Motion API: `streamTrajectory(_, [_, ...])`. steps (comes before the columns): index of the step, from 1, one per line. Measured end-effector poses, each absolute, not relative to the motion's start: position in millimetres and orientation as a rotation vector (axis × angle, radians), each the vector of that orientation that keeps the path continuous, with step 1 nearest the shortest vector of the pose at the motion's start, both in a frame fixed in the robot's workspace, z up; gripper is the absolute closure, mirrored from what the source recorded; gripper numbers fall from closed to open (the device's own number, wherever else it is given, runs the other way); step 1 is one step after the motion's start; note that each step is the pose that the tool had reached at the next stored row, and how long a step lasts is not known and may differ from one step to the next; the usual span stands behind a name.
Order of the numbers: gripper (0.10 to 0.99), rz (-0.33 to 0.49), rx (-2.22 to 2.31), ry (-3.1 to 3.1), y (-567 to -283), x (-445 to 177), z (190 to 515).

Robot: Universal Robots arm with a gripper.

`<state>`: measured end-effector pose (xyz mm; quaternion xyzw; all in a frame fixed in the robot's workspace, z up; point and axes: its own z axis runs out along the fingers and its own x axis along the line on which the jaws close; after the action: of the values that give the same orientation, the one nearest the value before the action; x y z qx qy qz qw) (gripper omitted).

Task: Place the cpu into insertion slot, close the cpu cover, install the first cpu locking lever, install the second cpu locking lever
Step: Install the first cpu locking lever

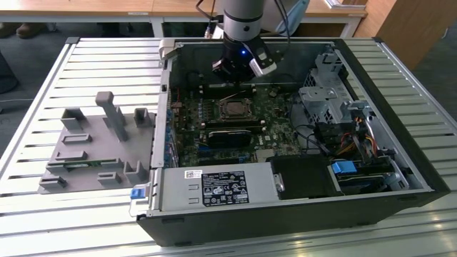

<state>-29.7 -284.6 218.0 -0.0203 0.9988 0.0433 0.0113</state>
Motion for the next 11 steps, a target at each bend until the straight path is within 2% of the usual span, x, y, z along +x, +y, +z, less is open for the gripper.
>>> streamTrajectory(11, [0.980,0.135,-0.061,3.115,-284.2,-20.0,208.7])
